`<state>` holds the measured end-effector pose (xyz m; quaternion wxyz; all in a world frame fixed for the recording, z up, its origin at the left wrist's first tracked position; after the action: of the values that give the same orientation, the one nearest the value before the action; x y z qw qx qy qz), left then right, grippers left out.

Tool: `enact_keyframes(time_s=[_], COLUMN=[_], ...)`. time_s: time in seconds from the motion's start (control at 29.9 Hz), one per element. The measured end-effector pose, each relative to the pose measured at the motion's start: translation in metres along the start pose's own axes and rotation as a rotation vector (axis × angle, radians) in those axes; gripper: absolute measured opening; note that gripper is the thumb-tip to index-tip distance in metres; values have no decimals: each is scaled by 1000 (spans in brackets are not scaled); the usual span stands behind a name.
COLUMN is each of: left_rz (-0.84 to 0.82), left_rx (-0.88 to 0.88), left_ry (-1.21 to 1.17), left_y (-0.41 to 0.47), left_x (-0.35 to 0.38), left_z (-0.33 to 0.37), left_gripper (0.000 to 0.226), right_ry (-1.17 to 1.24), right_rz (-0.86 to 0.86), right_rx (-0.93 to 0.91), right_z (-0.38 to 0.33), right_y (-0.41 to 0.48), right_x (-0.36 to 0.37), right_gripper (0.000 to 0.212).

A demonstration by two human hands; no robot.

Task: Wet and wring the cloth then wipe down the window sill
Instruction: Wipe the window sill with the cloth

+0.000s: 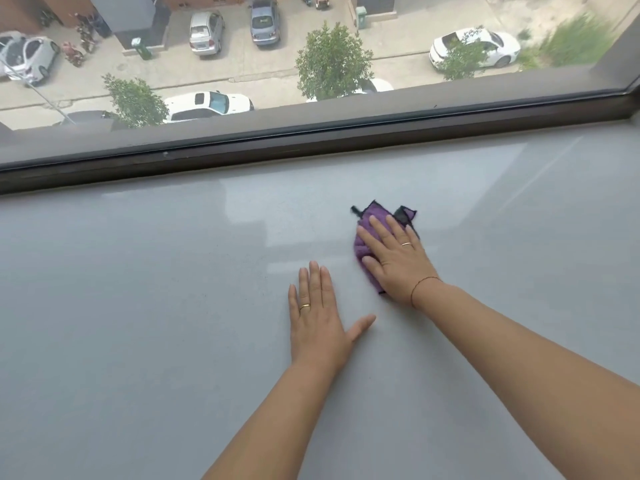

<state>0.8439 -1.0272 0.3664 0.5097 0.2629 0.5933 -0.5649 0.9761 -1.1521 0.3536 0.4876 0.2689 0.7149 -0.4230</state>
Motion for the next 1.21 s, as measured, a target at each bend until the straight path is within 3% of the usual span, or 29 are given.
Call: enact_keyframes(time_s=[0.1,0.2,0.27,0.33,0.44,0.6,0.7,0.77,0.84,0.94,1.1,1.21], left_rz=[-18,-42,-46,-42,-36,-32,-45,-48,-58,-54,-76,-79], left_rx=[13,37,52,67,85,97,101,111,124,110,121,110], left_ry=[-4,-10,-14,-6,2,9,9,0,-4,3,6,10], left_y=[-13,-25,-29,-31,-30,-28,-27,-27,-29,-38,-77,-83], left_x=[3,10,15,19,20,22,23,23,20,19,34,37], left_z=[-7,-11,-12,-14,-16,-18,-18,-17,-18,-19,-23,-24], left_gripper=[97,90,88,87,87,86,86,88,93,101,99,99], right_ry=[61,120,112,59,-7,78,158,143,77,-4,115,172], right_rz=[10,24,22,0,-30,21,21,29,15,-37,2,23], right_rx=[252,408,308,88,-49,335,485,402,172,-6,408,520], right_z=[39,18,-18,-50,-40,36,25,-7,-39,-28,44,13], right_y=[-12,-13,-14,-27,-40,-58,-59,-60,-69,-86,-116,-114], right_x=[-6,-5,2,14,18,9,9,15,26,30,23,24], right_gripper=[56,57,58,57,56,55,56,57,57,55,55,56])
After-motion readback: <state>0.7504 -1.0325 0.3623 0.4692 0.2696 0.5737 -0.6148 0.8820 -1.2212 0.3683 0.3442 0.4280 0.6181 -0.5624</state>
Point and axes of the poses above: each hand's wrist, its own y-axis towards the middle knuckle, its own x-axis out of the palm, z = x × y, the point moved 1 cm from there along y, towards the middle knuckle, and after that the axes turned 7 degrees about -z, right-handed, at the moved point
